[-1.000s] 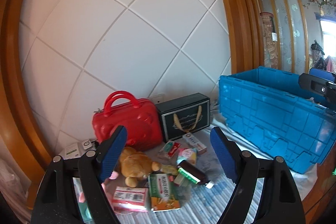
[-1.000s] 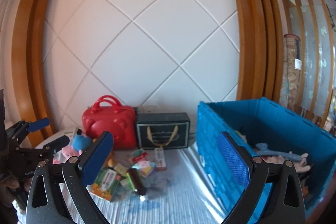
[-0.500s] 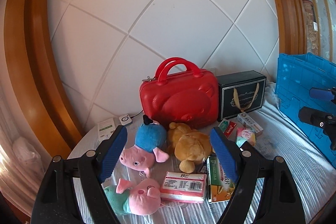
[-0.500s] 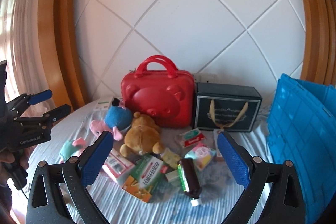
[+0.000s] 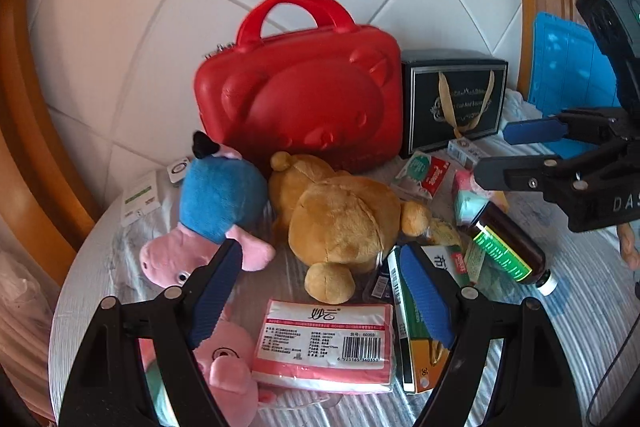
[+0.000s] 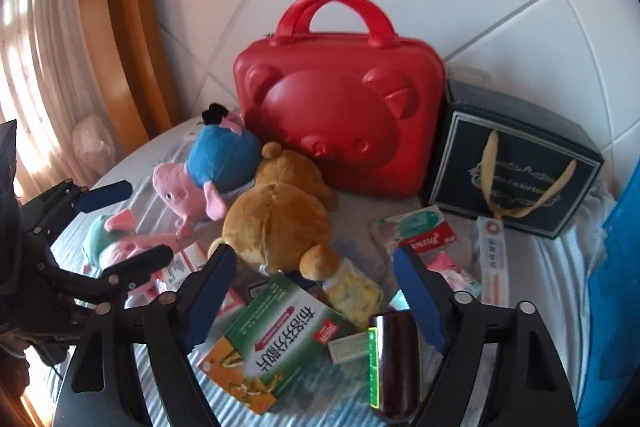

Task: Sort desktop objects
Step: 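Move the right tool back to the pile toward the brown bear plush, then grasp the brown bear plush with the right tool and lift it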

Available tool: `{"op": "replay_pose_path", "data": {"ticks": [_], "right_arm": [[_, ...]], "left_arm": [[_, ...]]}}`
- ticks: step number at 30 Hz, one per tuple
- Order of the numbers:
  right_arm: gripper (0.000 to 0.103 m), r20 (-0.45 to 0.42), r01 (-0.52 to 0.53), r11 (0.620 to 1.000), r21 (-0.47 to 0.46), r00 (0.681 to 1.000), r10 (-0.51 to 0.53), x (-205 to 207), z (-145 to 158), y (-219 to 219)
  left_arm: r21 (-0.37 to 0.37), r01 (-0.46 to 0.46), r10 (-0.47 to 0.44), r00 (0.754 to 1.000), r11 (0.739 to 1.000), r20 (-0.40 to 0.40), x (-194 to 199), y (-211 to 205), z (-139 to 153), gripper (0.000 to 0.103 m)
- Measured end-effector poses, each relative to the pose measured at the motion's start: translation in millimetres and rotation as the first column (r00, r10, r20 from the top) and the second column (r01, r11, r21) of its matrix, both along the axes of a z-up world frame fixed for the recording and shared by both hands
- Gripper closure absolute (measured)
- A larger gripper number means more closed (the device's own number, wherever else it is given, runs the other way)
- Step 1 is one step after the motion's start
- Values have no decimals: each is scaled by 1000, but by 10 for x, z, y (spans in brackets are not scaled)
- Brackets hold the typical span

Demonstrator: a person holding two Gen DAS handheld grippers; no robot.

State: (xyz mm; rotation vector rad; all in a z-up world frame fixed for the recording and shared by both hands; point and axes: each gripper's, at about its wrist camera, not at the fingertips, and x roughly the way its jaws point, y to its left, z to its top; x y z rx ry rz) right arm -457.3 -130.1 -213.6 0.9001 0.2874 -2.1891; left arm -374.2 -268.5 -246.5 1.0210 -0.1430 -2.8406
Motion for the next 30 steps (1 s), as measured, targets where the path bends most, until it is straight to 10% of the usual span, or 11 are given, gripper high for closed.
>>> {"op": "replay_pose_path", "data": {"ticks": [19, 25, 30], "right_arm": [[60, 206, -225, 968, 108, 958, 200, -703, -1037, -434], [69, 217, -256, 963, 80, 948, 234, -726, -1043, -430], [74, 212, -228, 970, 78, 955, 208, -688, -974, -391]], "left_arm": [[128, 3, -27, 983, 992, 182, -589, -312, -919, 23], [227, 61, -110, 972, 972, 207, -707, -314, -922, 66], [205, 71, -110, 977, 976, 183, -655, -276, -826, 71]]}}
